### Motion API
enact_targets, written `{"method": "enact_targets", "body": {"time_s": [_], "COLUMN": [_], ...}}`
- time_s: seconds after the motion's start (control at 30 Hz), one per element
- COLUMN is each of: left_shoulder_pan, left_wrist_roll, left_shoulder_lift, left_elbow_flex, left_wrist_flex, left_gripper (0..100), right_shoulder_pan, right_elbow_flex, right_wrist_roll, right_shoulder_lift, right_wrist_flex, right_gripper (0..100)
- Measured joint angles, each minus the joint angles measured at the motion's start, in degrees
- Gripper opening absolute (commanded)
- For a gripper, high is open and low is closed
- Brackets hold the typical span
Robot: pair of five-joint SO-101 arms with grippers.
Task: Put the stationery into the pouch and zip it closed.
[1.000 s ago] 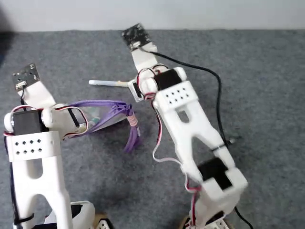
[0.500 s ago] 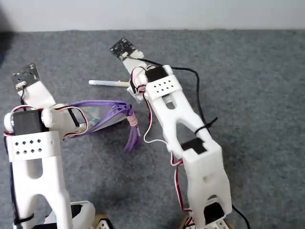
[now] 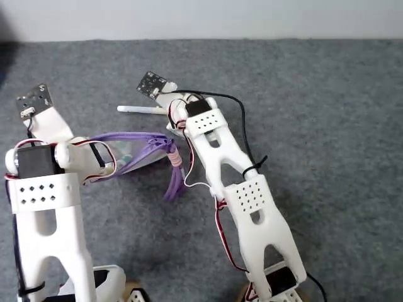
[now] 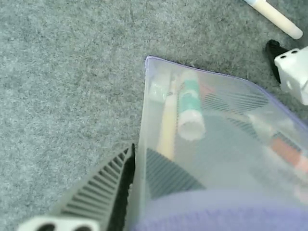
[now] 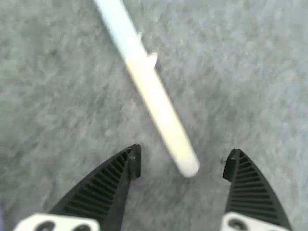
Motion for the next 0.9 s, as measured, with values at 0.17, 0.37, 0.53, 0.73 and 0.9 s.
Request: {"method": "enact_targets", "body": {"time_s": [0.17, 0.37, 0.53, 0.73, 0.9], "left_shoulder_pan": [0.0, 0.0, 0.0, 0.0, 0.0], "left_wrist_roll": [0.0, 0.0, 0.0, 0.0, 0.0], "left_shoulder_lift": [0.0, 0.0, 0.0, 0.0, 0.0], "left_elbow_flex": [0.0, 0.35, 0.53, 0.7, 0.7], "left_wrist_flex": [0.0, -1.32, -2.2, -2.2, -2.2], "left_gripper": [1, 1, 1, 1, 1], "right_shoulder_pan": [-0.09, -0.18, 0.26, 0.79, 1.23], "right_elbow_flex": [-11.96, -18.73, -20.22, -23.12, -29.54], "right_wrist_roll": [3.16, 7.56, 10.11, 10.37, 10.37], "right_shoulder_lift": [8.62, 13.98, 14.77, 15.03, 15.3], "right_wrist_flex": [0.09, 0.09, 0.09, 3.34, 13.19], "right_gripper": [25.8, 1.2, 0.6, 0.9, 0.8]}}
